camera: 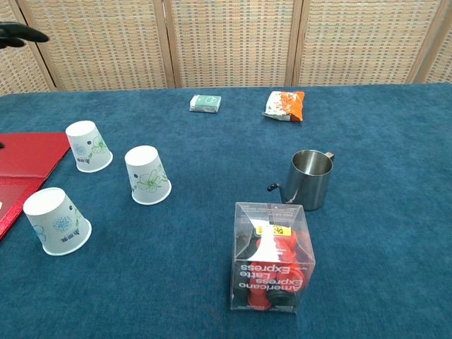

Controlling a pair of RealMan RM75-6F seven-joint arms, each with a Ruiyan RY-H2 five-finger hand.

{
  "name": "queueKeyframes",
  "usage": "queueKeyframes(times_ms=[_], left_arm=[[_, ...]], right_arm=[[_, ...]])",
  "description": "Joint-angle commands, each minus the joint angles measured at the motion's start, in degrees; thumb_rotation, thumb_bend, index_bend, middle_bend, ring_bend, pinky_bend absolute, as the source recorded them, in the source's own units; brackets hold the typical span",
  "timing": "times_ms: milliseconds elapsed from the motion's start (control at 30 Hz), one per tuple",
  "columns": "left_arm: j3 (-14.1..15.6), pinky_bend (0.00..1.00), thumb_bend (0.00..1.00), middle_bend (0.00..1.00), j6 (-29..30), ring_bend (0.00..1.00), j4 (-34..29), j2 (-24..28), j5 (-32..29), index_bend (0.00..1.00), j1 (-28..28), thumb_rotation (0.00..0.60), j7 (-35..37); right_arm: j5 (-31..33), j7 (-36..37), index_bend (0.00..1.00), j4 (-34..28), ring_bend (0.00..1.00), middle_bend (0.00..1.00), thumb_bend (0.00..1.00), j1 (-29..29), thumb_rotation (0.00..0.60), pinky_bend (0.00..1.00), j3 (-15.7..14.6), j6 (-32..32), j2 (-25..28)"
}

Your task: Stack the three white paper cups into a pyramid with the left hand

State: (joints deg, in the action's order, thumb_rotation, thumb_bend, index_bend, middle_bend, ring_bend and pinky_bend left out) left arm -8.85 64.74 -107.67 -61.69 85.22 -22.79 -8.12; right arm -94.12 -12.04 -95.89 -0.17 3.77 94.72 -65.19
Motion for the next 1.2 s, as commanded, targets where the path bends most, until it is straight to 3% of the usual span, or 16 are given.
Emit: queueKeyframes(times_ms=[33, 200, 267, 500, 700, 900, 1067, 1200], left_arm=[[-5.2, 0.01, 0.12, 0.0, -10.7, 0.0, 1.9, -7.4, -14.4, 0.0, -10.2, 0.6, -9.7], [-5.4, 0.13, 0.12, 0.04, -13.4, 0.08, 8.2, -14.7, -22.8, 0.0, -15.8, 0.6, -16.3], [-5.3, 0.19, 0.12, 0.08, -13.7, 0.14, 10.9, -17.8, -25.7, 0.06, -17.5, 0.6, -17.6], [-4.5, 0.24, 0.12, 0.14, -15.2, 0.2, 17.4, -23.3, -30.2, 0.15, -20.3, 0.6, -16.6], [-3.0, 0.27, 0.12, 0.19, -14.7, 0.25, 21.7, -26.7, -30.4, 0.21, -20.5, 0.6, -14.6], [-1.8, 0.39, 0.14, 0.35, -10.1, 0.39, 25.9, -30.0, -26.2, 0.36, -20.4, 0.6, -15.4], [-2.1, 0.48, 0.14, 0.48, -7.2, 0.49, 26.2, -32.0, -28.1, 0.44, -20.6, 0.6, -19.3], [-1.9, 0.51, 0.14, 0.53, -5.6, 0.53, 25.7, -32.2, -27.4, 0.47, -20.4, 0.6, -20.0]], right_arm=[[0.3, 0.4, 0.0, 0.2, 0.0, 0.0, 0.0, 0.1, 0.6, 0.0, 0.0, -0.2, 0.1], [1.7, 1.1, 0.0, 0.4, 0.0, 0.0, 0.0, 0.3, 0.6, 0.0, 0.4, -1.1, 0.2], [2.3, 1.4, 0.0, 0.4, 0.0, 0.0, 0.0, 0.4, 0.6, 0.0, 0.6, -1.6, 0.3], [3.6, 2.3, 0.0, 0.5, 0.0, 0.0, 0.0, 0.6, 0.6, 0.0, 0.9, -2.2, 0.6], [4.0, 3.0, 0.0, 0.2, 0.0, 0.0, 0.0, 0.6, 0.6, 0.0, 1.1, -2.1, 0.8], [4.3, 2.8, 0.0, 0.2, 0.0, 0.0, 0.0, 0.6, 0.6, 0.0, 1.2, -2.1, 0.7], [4.4, 3.0, 0.0, 0.2, 0.0, 0.0, 0.0, 0.6, 0.6, 0.0, 1.2, -2.2, 0.7], [4.6, 3.2, 0.0, 0.2, 0.0, 0.0, 0.0, 0.6, 0.6, 0.0, 1.3, -2.1, 0.8]])
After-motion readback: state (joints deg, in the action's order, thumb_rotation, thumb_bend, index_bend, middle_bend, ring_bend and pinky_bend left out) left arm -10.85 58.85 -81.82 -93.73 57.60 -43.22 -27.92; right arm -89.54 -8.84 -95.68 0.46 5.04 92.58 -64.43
